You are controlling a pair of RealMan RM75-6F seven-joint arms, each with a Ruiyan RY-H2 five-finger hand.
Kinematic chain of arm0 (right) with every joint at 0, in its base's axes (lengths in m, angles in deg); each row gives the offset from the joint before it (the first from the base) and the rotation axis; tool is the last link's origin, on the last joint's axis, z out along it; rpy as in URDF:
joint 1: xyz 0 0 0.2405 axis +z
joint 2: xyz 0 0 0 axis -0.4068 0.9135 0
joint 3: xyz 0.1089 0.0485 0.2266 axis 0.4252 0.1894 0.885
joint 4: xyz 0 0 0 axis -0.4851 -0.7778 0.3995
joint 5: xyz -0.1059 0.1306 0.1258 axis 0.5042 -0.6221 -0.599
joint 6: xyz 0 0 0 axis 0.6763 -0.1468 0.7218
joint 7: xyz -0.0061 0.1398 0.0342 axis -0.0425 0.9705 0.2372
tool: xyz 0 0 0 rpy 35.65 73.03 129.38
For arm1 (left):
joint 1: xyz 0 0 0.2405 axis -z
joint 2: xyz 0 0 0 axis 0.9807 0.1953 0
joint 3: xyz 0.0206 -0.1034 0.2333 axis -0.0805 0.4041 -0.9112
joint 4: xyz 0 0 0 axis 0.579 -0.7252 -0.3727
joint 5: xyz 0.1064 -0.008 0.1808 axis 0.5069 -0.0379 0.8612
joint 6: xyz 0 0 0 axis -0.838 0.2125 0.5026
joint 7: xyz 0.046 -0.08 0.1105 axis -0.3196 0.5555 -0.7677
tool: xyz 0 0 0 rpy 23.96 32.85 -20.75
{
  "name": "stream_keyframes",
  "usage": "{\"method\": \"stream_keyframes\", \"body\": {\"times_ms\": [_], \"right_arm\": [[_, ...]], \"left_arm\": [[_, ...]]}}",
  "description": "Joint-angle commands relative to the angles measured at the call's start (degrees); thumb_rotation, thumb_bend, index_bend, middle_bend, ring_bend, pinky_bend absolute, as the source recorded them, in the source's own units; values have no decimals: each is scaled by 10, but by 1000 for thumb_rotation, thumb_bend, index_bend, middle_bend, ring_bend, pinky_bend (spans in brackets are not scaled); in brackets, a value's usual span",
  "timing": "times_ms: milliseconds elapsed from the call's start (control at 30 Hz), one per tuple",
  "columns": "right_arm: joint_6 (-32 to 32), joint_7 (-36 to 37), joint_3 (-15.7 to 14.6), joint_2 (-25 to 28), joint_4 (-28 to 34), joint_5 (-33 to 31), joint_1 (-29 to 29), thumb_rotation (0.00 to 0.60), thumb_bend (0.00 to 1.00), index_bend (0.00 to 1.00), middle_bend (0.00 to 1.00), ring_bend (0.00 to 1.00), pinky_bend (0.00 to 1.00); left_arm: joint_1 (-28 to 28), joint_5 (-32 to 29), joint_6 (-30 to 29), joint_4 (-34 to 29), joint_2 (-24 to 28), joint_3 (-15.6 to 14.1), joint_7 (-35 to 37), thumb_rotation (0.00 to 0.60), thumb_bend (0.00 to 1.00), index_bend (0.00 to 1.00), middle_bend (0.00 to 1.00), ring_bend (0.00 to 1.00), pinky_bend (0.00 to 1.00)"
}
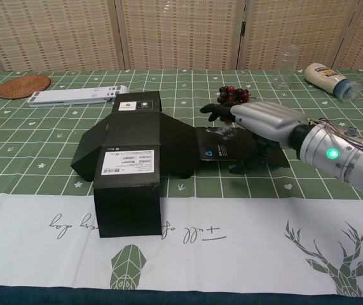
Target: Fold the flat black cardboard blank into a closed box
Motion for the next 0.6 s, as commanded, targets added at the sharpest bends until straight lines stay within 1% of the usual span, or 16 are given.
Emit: {"method": "stream_keyframes", "body": {"times_ms": [33,333,467,600], "right_arm": [[-4,14,0,-19,-26,1,9,600,195,0,129,81,159],[0,28,1,-59,-94,1,34,600,215,0,138,81,159],[-5,42,3,-78,-127,8,46,600,258,0,151,83,158],[-9,52,0,-95,-159,18,58,600,274,8,164,93,167]], "left_arm": [[0,-1,2,2,-1,0,2,600,181,0,0,0,88],[-2,-7,5,14,-4,2,15,600,182,0,0,0,88],[-3,-10,7,20,-5,2,20,600,181,0,0,0,88],[-3,-11,10,23,-6,3,24,600,181,0,0,0,88]]}}
